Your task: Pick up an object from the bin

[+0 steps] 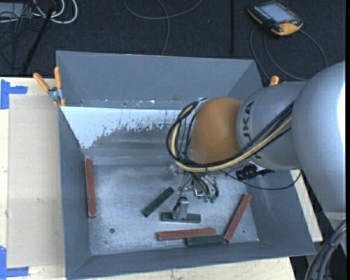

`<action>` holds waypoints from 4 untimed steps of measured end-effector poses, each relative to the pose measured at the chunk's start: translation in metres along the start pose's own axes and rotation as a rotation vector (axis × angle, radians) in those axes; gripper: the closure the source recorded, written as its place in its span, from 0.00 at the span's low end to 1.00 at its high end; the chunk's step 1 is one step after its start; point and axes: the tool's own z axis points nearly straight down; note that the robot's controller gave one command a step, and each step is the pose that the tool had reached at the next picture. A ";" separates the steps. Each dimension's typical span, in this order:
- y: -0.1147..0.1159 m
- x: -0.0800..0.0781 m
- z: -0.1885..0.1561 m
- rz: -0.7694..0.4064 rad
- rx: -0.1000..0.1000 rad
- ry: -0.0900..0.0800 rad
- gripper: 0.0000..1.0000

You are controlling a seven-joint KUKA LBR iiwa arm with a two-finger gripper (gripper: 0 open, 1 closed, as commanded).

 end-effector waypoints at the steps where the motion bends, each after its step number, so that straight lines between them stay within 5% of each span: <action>1: 0.070 0.042 0.006 -0.039 -0.002 -0.001 1.00; 3: 0.069 0.042 0.004 -0.039 -0.002 0.002 1.00; 4: 0.062 0.047 -0.039 -0.030 -0.002 -0.004 1.00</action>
Offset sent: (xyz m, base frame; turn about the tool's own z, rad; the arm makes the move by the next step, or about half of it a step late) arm 0.0000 0.0000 0.0000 0.0000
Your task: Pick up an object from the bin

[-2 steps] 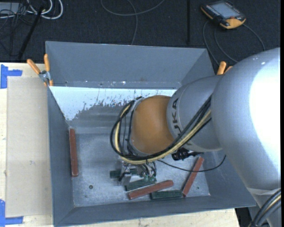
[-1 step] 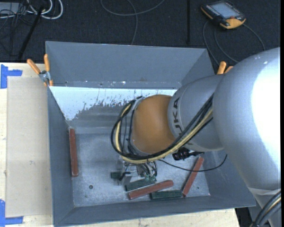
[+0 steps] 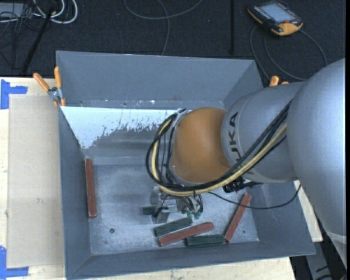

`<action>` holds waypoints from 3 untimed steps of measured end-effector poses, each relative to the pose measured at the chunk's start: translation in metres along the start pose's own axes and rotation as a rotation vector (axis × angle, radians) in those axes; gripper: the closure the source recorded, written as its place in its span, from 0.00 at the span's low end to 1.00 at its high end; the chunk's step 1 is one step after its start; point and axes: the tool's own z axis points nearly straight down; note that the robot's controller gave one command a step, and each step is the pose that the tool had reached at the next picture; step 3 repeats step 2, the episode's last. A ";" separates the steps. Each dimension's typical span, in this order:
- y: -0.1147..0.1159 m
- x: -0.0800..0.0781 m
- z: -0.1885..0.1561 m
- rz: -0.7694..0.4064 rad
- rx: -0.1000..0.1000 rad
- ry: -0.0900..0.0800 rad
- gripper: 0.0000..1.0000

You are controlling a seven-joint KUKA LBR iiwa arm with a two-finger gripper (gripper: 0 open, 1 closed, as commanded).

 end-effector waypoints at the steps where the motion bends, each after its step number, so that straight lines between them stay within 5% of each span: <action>1: -0.011 0.003 -0.037 -0.001 0.002 0.013 1.00; 2: -0.032 0.020 -0.105 -0.013 0.002 0.009 1.00; 3: -0.032 0.020 -0.105 -0.013 0.002 0.009 1.00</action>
Offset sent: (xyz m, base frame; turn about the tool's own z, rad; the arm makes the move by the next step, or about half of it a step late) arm -0.0264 -0.0418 0.1279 -0.0170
